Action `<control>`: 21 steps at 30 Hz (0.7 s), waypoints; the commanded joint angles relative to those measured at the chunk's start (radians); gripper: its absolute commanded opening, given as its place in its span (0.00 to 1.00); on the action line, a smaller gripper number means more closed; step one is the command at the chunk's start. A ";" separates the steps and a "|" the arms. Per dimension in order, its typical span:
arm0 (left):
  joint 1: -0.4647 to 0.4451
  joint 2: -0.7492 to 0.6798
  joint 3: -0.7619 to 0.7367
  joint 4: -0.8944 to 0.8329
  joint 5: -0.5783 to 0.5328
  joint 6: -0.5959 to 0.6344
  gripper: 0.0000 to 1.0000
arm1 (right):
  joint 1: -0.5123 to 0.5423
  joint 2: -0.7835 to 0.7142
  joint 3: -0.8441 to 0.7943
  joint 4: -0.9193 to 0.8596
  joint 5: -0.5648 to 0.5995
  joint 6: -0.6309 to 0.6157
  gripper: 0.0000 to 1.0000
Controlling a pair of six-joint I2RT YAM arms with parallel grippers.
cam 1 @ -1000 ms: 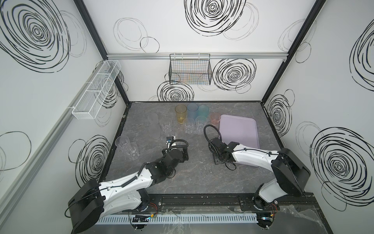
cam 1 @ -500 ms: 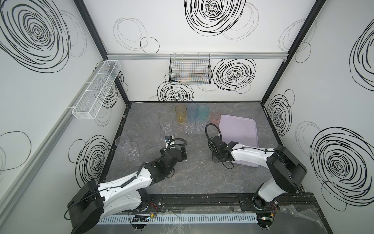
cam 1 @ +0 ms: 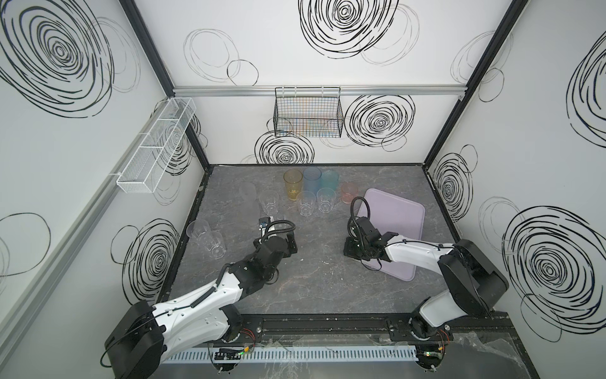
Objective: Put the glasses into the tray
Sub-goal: 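Drag the lavender tray toward the robot with the right gripper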
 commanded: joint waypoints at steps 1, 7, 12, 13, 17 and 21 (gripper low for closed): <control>0.005 -0.004 -0.029 0.016 -0.011 -0.017 0.96 | 0.022 -0.015 -0.036 0.125 -0.041 0.178 0.05; 0.006 -0.006 -0.027 0.011 -0.014 -0.008 0.96 | 0.076 0.016 0.031 0.121 0.000 0.216 0.06; 0.011 -0.006 -0.031 0.026 -0.012 -0.006 0.96 | 0.085 0.035 0.105 0.019 0.047 0.144 0.10; 0.012 -0.003 -0.029 0.024 -0.012 -0.003 0.96 | 0.087 0.033 0.129 -0.024 0.072 0.108 0.12; 0.031 0.009 -0.017 0.002 0.009 -0.011 0.96 | 0.048 0.024 0.200 -0.189 0.093 -0.080 0.27; 0.032 0.010 -0.014 -0.005 0.018 0.007 0.96 | 0.054 -0.001 0.232 -0.351 0.158 -0.308 0.45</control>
